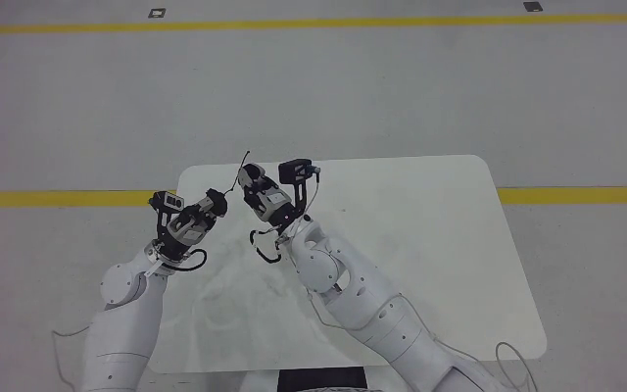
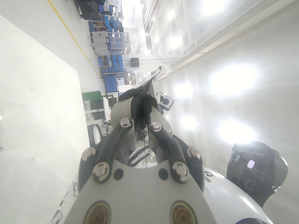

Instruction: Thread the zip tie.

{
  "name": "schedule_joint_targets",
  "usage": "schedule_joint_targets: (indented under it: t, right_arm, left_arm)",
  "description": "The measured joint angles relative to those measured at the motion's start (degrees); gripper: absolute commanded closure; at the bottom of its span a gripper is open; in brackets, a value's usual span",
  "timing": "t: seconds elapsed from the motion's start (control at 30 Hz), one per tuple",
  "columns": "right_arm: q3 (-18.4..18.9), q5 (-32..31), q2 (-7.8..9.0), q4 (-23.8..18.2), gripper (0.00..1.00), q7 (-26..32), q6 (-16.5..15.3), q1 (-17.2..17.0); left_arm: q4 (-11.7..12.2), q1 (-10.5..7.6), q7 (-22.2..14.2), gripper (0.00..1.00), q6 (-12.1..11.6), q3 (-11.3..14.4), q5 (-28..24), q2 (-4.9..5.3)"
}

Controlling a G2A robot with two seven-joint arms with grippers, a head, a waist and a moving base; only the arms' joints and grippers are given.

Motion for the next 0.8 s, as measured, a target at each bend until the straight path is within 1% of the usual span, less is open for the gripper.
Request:
schedule_joint_targets:
  t: [0.23, 0.8]
  right_arm:
    - [0.3, -0.27, -0.21, -0.07, 1.0, -0.71, -0.1, -0.05]
    - [0.75, -0.69, -0.57, 0.35, 1.0, 0.58, -0.2, -0.17]
  left_arm:
    - [0.0, 0.0, 0.0, 1.0, 0.0, 0.0, 0.0, 0.0]
    - [0.0, 0.0, 0.0, 1.0, 0.0, 0.0, 0.0, 0.0]
